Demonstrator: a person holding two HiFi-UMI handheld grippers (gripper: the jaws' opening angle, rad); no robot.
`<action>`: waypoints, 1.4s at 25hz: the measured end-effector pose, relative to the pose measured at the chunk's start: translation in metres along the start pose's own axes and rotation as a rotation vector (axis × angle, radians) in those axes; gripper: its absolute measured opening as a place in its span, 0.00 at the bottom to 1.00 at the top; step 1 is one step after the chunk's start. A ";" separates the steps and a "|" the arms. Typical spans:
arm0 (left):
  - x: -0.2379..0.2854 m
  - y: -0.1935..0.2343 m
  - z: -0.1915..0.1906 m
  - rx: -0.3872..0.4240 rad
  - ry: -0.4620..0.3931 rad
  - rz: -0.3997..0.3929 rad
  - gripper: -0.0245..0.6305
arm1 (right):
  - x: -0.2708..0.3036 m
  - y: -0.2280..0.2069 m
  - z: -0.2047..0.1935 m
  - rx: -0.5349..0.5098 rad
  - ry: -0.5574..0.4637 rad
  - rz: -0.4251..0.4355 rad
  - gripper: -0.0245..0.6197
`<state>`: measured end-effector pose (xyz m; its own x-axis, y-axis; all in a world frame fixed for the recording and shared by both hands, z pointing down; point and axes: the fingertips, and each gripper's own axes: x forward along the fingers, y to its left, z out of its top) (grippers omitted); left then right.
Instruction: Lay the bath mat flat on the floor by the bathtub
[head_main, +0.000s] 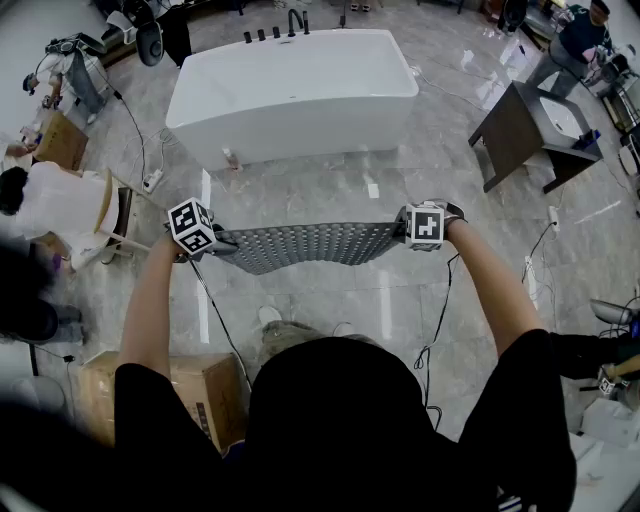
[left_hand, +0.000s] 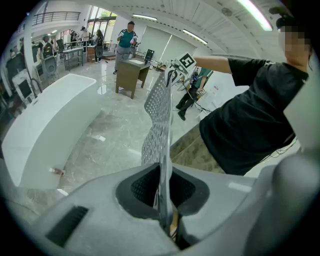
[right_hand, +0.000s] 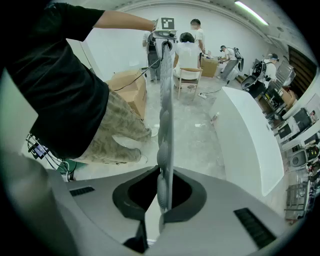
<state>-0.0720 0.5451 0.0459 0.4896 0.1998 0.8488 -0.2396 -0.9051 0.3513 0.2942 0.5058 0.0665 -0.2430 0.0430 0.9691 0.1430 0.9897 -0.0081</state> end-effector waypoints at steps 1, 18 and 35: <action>0.002 -0.004 0.000 0.001 -0.001 0.004 0.08 | -0.001 0.004 -0.002 0.019 -0.001 -0.005 0.08; 0.011 0.003 0.020 0.035 -0.007 0.105 0.08 | 0.004 0.001 -0.024 0.107 -0.043 -0.063 0.08; -0.033 0.156 -0.015 0.098 -0.071 0.103 0.08 | 0.021 -0.136 0.040 0.170 0.037 -0.057 0.08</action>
<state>-0.1380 0.4024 0.0781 0.5259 0.0805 0.8467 -0.2099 -0.9525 0.2208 0.2315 0.3771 0.0784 -0.2103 -0.0163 0.9775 -0.0348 0.9994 0.0091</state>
